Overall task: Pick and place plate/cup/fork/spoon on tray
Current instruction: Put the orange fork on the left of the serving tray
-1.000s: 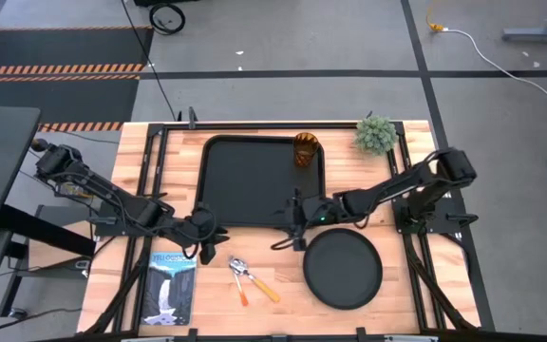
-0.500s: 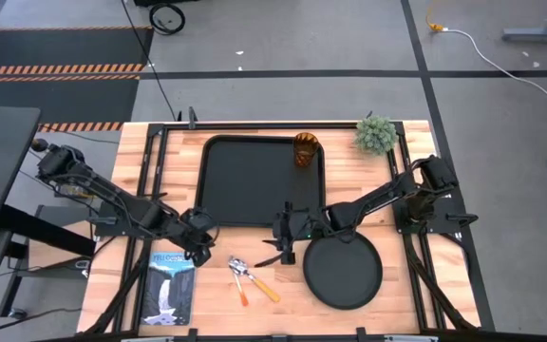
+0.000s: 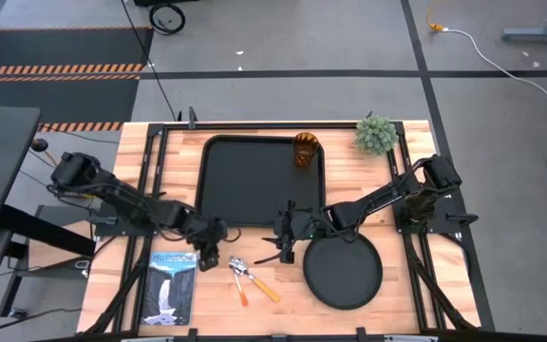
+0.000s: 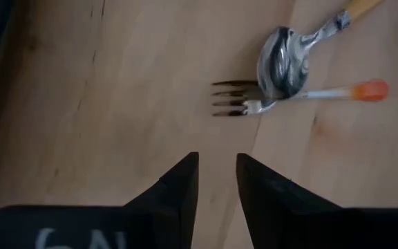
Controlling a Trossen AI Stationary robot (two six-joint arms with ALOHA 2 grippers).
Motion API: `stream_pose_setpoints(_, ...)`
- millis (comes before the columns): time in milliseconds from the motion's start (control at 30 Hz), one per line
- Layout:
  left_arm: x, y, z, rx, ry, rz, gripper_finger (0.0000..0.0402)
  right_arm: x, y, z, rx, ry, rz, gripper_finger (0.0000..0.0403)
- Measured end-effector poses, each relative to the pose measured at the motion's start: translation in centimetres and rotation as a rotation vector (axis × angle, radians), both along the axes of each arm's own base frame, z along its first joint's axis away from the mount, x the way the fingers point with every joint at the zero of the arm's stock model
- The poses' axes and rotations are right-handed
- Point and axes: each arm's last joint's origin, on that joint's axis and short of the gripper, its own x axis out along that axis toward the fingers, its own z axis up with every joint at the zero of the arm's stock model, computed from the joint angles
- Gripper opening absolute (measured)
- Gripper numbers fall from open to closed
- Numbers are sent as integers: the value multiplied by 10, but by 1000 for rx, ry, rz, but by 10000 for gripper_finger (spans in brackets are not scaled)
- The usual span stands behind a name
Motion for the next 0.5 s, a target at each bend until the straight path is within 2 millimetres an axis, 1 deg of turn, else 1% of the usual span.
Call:
stream_pose_setpoints(167,7,21,-2,-55,1,-20,84,0,0,0,-7,2,5,194)
stream_pose_setpoints(300,11,33,-1,-100,-12,-33,66,0,1,0,-10,3,12,194)
stream_pose_setpoints(400,11,36,-1,-106,-14,-24,59,0,1,0,-10,6,17,194)
stream_pose_setpoints(500,12,31,-1,-110,-22,-41,61,-1,1,-1,-10,7,17,194)
